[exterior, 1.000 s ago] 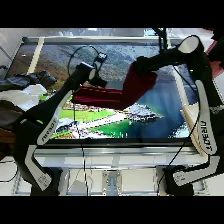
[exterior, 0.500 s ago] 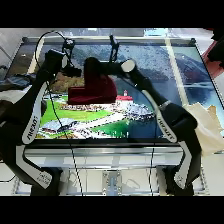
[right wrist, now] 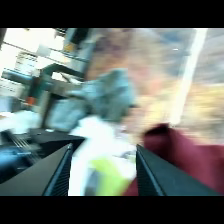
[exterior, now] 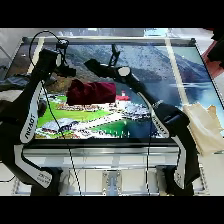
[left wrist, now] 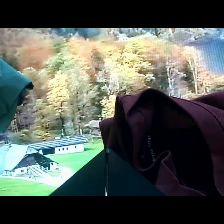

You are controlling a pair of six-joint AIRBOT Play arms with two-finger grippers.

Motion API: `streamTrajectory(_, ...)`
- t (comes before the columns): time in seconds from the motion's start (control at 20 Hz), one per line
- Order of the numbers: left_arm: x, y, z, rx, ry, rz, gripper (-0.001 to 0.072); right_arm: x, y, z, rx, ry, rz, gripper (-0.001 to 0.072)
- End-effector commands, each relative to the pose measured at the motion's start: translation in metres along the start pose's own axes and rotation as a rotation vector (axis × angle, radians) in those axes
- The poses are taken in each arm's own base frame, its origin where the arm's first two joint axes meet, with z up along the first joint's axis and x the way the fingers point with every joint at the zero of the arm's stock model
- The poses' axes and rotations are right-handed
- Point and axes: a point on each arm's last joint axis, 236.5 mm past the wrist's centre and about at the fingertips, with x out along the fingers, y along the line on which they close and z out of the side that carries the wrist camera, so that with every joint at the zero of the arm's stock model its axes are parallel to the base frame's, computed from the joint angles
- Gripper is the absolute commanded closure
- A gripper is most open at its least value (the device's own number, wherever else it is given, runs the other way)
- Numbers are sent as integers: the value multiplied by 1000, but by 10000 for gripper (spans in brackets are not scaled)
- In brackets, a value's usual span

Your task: Fold the shirts.

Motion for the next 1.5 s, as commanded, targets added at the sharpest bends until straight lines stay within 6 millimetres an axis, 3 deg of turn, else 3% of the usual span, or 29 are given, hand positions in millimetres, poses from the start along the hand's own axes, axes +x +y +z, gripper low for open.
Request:
streamTrajectory(0.0,0,3,1,-4,-6,1,695,-48,-83,10,30,164,-173,260)
streamTrajectory(0.1,0,1,5,-11,-20,-6,695,-80,-127,-1,73,280,-295,258)
streamTrajectory(0.2,0,-3,8,-20,-33,-24,696,-96,-148,-17,100,373,-337,199)
streamTrajectory(0.45,0,-8,9,-29,-36,-45,696,-90,-175,-53,159,474,-355,56)
streamTrajectory(0.55,0,-8,9,-29,-36,-44,696,-84,-184,-70,188,514,-353,46)
streamTrajectory(0.85,0,-8,9,-25,-37,-44,696,-55,-172,-104,260,549,-282,48)
streamTrajectory(1.0,0,-8,9,-25,-36,-44,696,-34,-152,-117,302,539,-216,53)
streamTrajectory(1.05,0,-8,9,-25,-36,-44,696,-28,-147,-118,298,523,-206,82)
streamTrajectory(1.1,0,-8,9,-22,-36,-44,696,-23,-144,-117,291,508,-197,175)
streamTrajectory(1.15,0,-8,8,-14,-35,-43,695,-19,-140,-115,279,494,-180,353)
streamTrajectory(1.2,0,-8,8,-6,-33,-43,696,-17,-136,-112,269,482,-158,614)
streamTrajectory(1.25,0,-8,7,-2,-31,-43,695,-16,-128,-106,270,465,-114,680)
streamTrajectory(1.35,0,-8,7,-2,-31,-43,695,-18,-107,-82,268,415,-13,680)
streamTrajectory(1.45,0,-7,6,3,-26,-40,695,-37,-100,-44,245,350,6,681)
